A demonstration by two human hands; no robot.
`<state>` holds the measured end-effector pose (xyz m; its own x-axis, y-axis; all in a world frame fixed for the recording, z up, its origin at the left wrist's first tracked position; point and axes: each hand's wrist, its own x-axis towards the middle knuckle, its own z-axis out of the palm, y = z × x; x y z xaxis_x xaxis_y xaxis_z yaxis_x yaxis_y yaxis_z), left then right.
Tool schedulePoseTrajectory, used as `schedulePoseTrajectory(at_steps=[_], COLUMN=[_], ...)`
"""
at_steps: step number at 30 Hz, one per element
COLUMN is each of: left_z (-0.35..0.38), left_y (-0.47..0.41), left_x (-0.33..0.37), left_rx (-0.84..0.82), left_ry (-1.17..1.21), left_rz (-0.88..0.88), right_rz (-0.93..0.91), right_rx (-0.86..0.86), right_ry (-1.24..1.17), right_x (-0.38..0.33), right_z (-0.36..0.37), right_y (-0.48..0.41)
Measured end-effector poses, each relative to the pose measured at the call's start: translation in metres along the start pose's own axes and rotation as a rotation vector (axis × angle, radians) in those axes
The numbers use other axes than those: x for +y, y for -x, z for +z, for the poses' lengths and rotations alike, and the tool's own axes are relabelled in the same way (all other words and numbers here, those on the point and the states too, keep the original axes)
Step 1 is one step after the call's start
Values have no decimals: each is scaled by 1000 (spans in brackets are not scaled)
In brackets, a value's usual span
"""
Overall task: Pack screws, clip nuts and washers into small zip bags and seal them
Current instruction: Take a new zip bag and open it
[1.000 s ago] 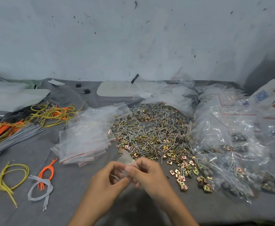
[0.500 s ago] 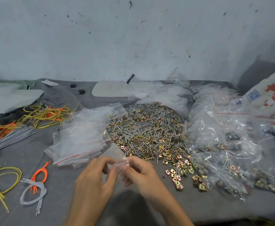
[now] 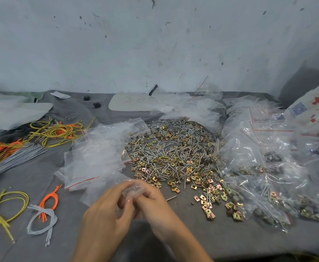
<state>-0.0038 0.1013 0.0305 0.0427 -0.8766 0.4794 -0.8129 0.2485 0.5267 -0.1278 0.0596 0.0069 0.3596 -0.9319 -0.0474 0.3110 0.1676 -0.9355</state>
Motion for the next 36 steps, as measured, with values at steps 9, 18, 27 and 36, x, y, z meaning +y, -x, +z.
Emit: schedulePoseTrajectory(at_steps=[9, 18, 27, 36], left_z=[5, 27, 63, 66], left_y=[11, 8, 0, 4], left_x=[-14, -30, -41, -44], left_rx=[-164, 37, -138, -106], left_ry=[-86, -24, 96, 165], left_rz=[-78, -122, -222, -191], right_rz=[133, 138, -98, 34], right_rx=[5, 44, 333, 117], right_ry=[-7, 233, 1246, 1713], right_x=[14, 4, -44, -39], right_z=[1, -27, -108, -117], right_y=[-4, -4, -32, -74])
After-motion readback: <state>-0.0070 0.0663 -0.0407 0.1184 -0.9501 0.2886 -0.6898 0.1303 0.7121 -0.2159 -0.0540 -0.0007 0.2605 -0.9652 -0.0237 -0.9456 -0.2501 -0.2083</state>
